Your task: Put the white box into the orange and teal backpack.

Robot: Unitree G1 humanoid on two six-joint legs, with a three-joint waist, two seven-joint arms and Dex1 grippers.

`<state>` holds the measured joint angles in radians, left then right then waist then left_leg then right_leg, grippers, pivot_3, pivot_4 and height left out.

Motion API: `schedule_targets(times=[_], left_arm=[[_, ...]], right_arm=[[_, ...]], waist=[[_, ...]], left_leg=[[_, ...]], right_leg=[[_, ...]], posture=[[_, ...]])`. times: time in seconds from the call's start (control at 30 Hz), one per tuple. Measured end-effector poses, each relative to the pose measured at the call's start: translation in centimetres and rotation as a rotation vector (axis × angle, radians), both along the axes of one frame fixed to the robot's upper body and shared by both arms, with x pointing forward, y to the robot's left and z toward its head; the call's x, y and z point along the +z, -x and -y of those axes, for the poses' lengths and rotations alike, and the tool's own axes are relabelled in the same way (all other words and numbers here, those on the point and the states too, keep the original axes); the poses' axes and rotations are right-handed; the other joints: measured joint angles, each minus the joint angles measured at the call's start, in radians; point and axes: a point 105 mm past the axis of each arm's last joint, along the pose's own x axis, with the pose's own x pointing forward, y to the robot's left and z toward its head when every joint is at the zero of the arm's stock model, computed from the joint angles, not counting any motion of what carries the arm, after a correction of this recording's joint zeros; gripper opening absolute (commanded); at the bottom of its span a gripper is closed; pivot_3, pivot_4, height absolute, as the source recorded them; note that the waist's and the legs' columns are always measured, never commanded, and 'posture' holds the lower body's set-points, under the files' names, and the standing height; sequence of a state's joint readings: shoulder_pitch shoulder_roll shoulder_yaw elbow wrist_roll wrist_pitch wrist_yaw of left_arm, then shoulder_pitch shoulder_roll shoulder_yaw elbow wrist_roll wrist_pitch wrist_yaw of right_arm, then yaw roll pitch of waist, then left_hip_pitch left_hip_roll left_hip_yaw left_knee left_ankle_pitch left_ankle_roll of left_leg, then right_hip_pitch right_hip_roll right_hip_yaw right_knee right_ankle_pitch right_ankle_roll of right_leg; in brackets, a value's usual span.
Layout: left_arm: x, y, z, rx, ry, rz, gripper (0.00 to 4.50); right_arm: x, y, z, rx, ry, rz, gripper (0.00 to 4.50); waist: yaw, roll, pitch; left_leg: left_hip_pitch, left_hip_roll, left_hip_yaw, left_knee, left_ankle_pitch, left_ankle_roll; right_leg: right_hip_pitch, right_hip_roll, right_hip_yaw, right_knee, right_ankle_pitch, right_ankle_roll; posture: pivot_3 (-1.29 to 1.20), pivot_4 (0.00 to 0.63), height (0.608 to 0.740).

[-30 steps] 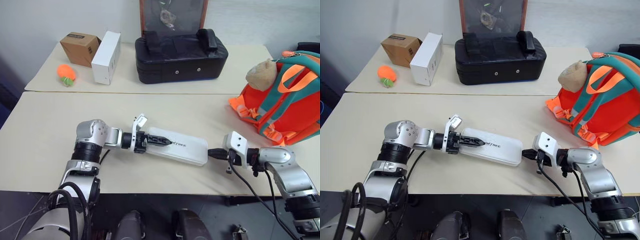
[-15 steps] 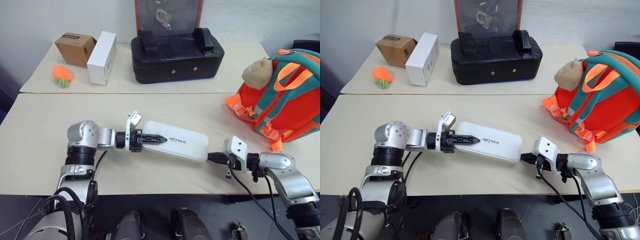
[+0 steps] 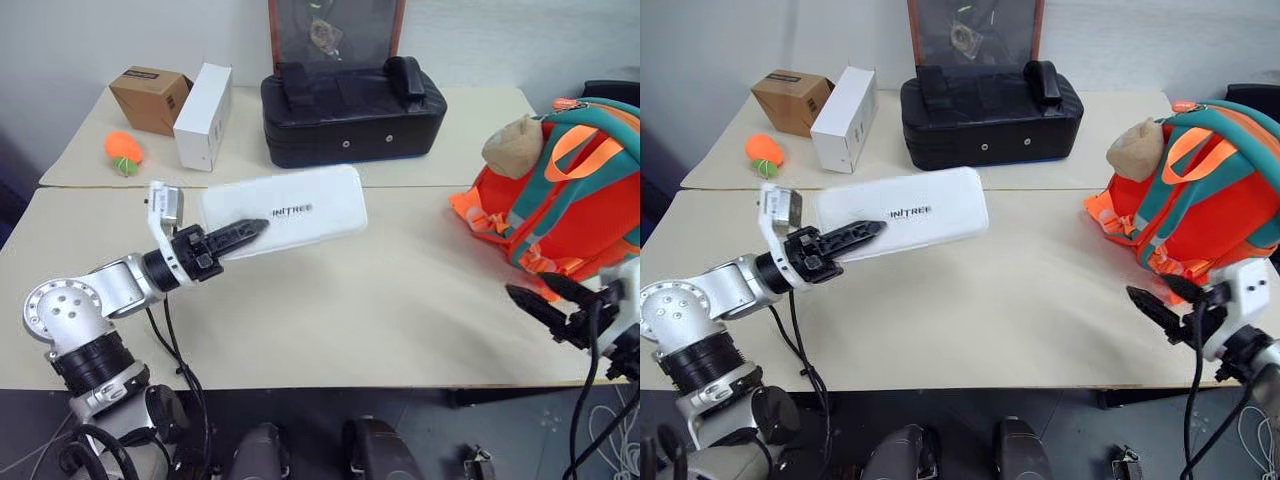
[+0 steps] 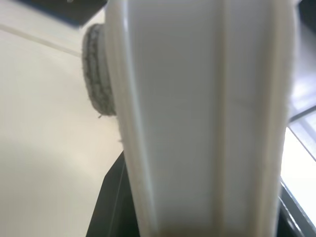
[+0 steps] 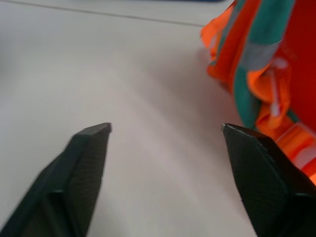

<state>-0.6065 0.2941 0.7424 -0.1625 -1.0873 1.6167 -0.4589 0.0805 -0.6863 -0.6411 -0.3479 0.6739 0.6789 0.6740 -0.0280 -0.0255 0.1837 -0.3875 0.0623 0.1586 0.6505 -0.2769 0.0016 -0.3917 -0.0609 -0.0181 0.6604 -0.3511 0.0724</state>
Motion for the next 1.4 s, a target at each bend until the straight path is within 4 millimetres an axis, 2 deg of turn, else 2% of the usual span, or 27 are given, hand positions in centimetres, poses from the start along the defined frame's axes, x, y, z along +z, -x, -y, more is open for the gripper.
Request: schedule_targets(times=[0.1, 0.27, 0.33, 0.47, 0.7, 0.83, 0.93, 1.03, 1.2, 1.3, 1.4], left_arm=[[0.4, 1.0, 1.2, -0.042, 0.018, 0.042, 1.36], [1.1, 2.3, 2.3, -0.111, -0.029, 0.092, 1.36], [1.3, 2.1, 2.2, -0.096, -0.059, 0.1, 1.36], [2.0, 1.5, 1.4, -0.041, -0.079, 0.116, 1.36], [1.3, 1.5, -0.2, 0.018, -0.089, 0.087, 1.36], [1.6, 1.7, 0.2, -0.005, -0.082, 0.104, 1.36], [1.3, 1.6, 0.0, 0.002, -0.091, 0.099, 1.36], [0.9, 0.8, -0.7, 0.045, -0.101, 0.085, 1.36], [0.7, -0.4, -1.7, 0.116, -0.105, 0.095, 1.36], [0.8, -0.7, -2.0, 0.129, -0.135, 0.107, 1.36], [1.2, -1.5, -2.3, 0.157, -0.146, 0.122, 1.36]], right_arm=[[1.4, -2.3, -0.5, -0.023, -0.054, 0.065, 4.45], [1.0, -6.8, -0.4, -0.088, -0.094, 0.035, 4.45], [1.6, -8.1, -0.2, -0.107, -0.137, 0.049, 4.45], [3.0, -9.5, -1.1, -0.095, -0.152, 0.084, 4.45], [2.6, -9.4, -0.8, -0.102, -0.169, 0.075, 4.45], [4.4, -11.7, -2.2, -0.076, -0.264, 0.145, 4.45], [5.0, -12.8, -3.0, -0.049, -0.278, 0.182, 3.59], [4.5, -13.1, -3.9, -0.004, -0.251, 0.181, 2.6], [4.2, -12.9, -4.3, 0.036, -0.215, 0.185, 0.91], [3.8, -12.3, -4.0, 0.065, -0.187, 0.173, 0.03], [4.4, -10.4, -5.4, 0.231, -0.187, 0.152, 0.01]], waist=[[-0.001, 0.0, 0.0], [-0.003, 0.0, 0.0], [-0.003, 0.0, 0.001], [-0.002, 0.0, 0.001], [0.0, 0.0, 0.001], [-0.014, 0.0, 0.001], [-0.016, 0.0, 0.001], [-0.016, 0.0, 0.001], [-0.017, 0.0, 0.001], [-0.017, 0.0, 0.001], [-0.016, 0.001, 0.001]], left_leg=[[0.0, 0.0, 0.0, -0.001, 0.0, 0.0], [0.0, 0.0, 0.001, -0.001, 0.001, -0.002], [0.0, 0.0, 0.002, -0.001, 0.001, -0.001], [0.0, 0.001, 0.002, -0.002, 0.001, -0.002], [-0.001, 0.001, 0.002, -0.002, 0.001, -0.001], [0.0, 0.001, 0.004, -0.001, 0.001, -0.001], [0.0, 0.001, 0.003, -0.003, 0.001, -0.002], [-0.001, 0.001, 0.004, -0.003, 0.001, -0.002], [-0.002, 0.001, 0.004, -0.002, 0.001, -0.001], [-0.002, 0.001, 0.004, -0.003, 0.001, -0.001], [-0.002, 0.002, 0.004, -0.003, 0.001, -0.001]], right_leg=[[-0.001, 0.001, 0.0, 0.0, 0.0, 0.0], [-0.002, 0.002, 0.002, 0.0, 0.0, 0.0], [-0.002, 0.002, 0.002, 0.0, 0.0, 0.0], [-0.003, 0.002, 0.002, 0.0, 0.0, 0.0], [-0.003, 0.002, 0.002, -0.002, 0.0, 0.0], [-0.002, 0.002, 0.003, 0.0, 0.0, 0.0], [-0.003, 0.003, 0.003, 0.0, 0.0, -0.001], [-0.004, 0.003, 0.003, -0.001, 0.0, -0.001], [-0.004, 0.002, 0.003, -0.002, 0.0, -0.001], [-0.004, 0.002, 0.003, -0.001, 0.0, -0.001], [-0.004, 0.002, 0.003, -0.002, 0.0, -0.001]], posture=[[0.0, 0.15, 0.74], [0.0, 0.15, 0.74], [0.0, 0.15, 0.74], [0.0, 0.15, 0.74], [0.0, 0.15, 0.74], [0.0, 0.15, 0.74], [0.0, 0.15, 0.74], [0.0, 0.15, 0.74], [0.0, 0.15, 0.74], [0.0, 0.15, 0.74], [0.0, 0.15, 0.74]])
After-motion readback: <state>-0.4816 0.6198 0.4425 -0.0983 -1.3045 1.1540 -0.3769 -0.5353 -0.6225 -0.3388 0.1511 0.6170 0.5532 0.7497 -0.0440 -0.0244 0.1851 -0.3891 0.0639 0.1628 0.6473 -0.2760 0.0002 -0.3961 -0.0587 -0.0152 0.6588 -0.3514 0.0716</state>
